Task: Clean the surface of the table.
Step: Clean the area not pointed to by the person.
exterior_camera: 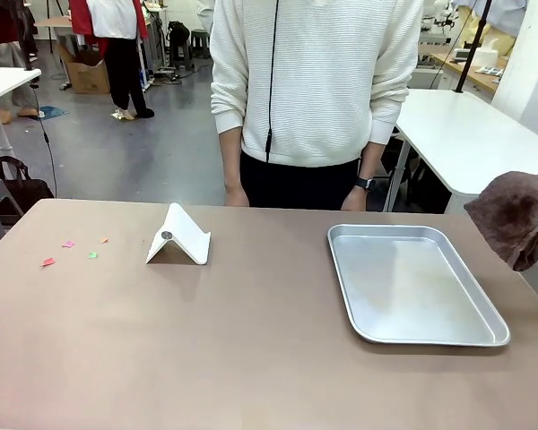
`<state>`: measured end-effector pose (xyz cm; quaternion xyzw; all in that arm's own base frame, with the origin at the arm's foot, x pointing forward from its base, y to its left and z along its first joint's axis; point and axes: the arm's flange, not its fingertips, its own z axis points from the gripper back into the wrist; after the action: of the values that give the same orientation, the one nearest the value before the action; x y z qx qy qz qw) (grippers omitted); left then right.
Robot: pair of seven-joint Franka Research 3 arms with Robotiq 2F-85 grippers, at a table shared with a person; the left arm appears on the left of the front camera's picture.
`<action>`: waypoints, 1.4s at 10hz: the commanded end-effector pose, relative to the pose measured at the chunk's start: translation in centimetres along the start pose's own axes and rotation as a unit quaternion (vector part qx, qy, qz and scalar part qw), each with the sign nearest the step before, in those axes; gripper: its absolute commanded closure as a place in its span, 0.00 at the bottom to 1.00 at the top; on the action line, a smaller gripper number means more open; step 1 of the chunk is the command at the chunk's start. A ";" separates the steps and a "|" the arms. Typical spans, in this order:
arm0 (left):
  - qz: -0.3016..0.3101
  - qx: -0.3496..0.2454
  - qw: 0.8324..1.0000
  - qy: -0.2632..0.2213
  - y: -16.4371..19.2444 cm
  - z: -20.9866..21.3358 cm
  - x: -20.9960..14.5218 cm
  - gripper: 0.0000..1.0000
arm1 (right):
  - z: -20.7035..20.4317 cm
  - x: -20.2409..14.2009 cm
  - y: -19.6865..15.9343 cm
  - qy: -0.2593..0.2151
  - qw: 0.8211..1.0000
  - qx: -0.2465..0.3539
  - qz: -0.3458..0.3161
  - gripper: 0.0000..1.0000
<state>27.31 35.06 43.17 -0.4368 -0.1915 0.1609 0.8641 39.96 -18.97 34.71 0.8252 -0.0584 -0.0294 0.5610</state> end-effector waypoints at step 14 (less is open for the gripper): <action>0.044 0.164 0.982 0.084 -3.9 -14.0 5.8 0.84 | -0.4 0.1 0.3 -0.005 1.000 0.001 -0.002 0.97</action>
<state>39.59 26.58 39.98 -0.3276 -0.0777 0.1819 0.9239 39.94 -18.94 34.71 0.8253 -0.0583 -0.0296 0.5609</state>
